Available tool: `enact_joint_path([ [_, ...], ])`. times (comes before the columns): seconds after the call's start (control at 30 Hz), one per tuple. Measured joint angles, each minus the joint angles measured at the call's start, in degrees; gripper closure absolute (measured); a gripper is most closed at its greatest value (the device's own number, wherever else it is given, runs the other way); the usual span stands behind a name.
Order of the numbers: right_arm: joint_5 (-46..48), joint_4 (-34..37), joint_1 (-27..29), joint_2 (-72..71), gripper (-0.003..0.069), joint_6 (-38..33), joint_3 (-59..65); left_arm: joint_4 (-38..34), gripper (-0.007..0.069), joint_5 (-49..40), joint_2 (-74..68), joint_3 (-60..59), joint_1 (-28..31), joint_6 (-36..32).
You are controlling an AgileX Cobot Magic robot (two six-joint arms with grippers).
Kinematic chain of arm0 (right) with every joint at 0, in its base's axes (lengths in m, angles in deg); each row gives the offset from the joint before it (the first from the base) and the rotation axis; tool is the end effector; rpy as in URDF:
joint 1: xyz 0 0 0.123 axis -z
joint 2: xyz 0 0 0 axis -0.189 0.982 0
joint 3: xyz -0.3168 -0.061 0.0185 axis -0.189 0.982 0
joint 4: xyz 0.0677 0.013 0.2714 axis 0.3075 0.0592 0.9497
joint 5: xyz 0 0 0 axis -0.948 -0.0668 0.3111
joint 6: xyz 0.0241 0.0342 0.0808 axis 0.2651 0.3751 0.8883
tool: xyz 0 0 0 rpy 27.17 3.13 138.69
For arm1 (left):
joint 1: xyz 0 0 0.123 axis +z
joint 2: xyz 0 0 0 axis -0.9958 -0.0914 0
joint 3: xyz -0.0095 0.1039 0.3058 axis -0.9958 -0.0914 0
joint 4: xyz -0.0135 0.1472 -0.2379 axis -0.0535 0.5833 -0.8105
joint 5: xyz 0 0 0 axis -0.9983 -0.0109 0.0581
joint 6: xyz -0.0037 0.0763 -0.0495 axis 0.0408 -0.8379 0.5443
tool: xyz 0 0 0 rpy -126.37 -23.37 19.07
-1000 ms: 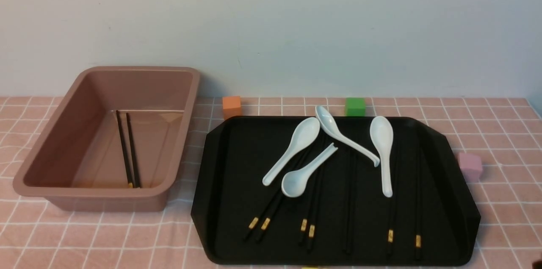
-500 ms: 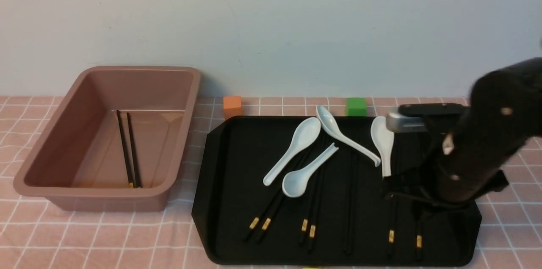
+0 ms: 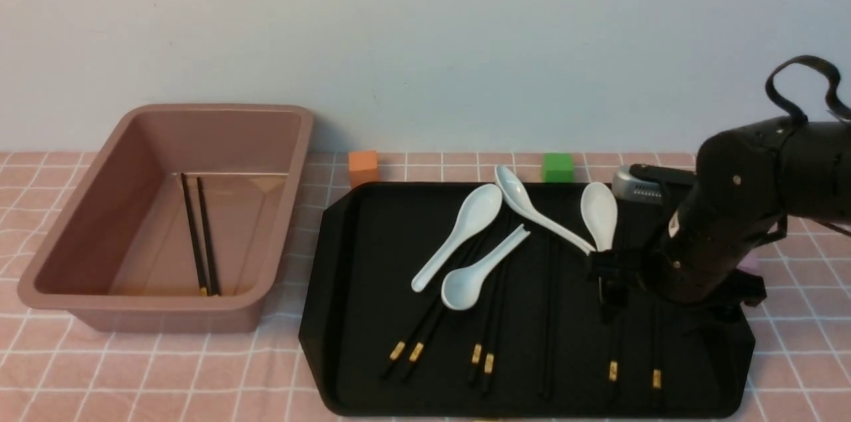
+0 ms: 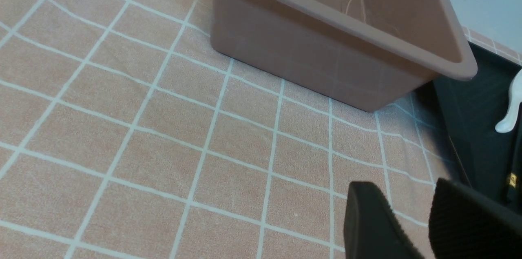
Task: On pink tablecloth take chopsticks from black tray and put them in box.
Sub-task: 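Move the gripper over the chopsticks on the black tray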
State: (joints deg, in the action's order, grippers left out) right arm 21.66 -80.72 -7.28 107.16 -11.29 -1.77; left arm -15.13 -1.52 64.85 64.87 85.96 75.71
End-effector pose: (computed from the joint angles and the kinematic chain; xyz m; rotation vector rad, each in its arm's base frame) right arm 0.3614 0.1216 0.1999 0.3257 2.8743 0.2120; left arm 0.0425 -0.0048 0.1678 -0.4171 1.8653 -0.3610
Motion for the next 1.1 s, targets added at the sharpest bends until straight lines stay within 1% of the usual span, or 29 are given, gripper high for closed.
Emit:
enact_joint_path([
  [0.07,-0.5,0.1,0.0,1.8,-0.0006,0.2,0.0,0.0,0.0386,0.0,0.0,0.0,0.0,0.0],
  [0.23,-0.3,-1.2,0.0,4.5,0.0003,1.6,-0.1,0.0,0.0386,0.0,0.0,0.0,0.0,0.0],
  [0.37,-0.3,-1.9,0.0,5.1,0.0026,2.1,-0.5,0.0,0.0386,0.0,0.0,0.0,0.0,0.0],
  [0.5,0.3,-2.4,0.0,5.7,0.0073,2.3,-0.8,0.0,0.0386,0.0,0.0,0.0,0.0,0.0],
  [0.6,1.2,-2.8,0.0,5.9,0.0135,1.2,-1.1,0.0,0.0386,0.0,0.0,0.0,0.0,0.0],
  [0.7,1.6,-3.6,0.0,6.0,0.0227,0.8,-1.1,0.0,0.0386,0.0,0.0,0.0,0.0,0.0],
  [0.87,1.5,-4.0,0.1,6.0,0.0429,0.4,-1.1,0.0,0.0386,0.0,0.0,0.0,0.0,0.0],
  [0.9,1.5,-4.0,0.1,6.0,0.0454,0.4,-1.1,0.0,0.0386,0.0,0.0,0.0,0.0,0.0],
  [0.93,1.6,-4.1,0.2,6.0,0.0499,0.4,-1.2,0.0,0.0386,0.0,0.0,0.0,0.0,0.0],
  [0.97,1.6,-4.0,0.2,6.0,0.0523,0.3,-1.2,0.0,0.0386,0.0,0.0,0.0,0.0,0.0],
  [1.1,1.6,-4.4,0.2,6.0,0.0526,0.2,-1.2,0.0,0.0386,0.0,0.0,0.0,0.0,0.0],
])
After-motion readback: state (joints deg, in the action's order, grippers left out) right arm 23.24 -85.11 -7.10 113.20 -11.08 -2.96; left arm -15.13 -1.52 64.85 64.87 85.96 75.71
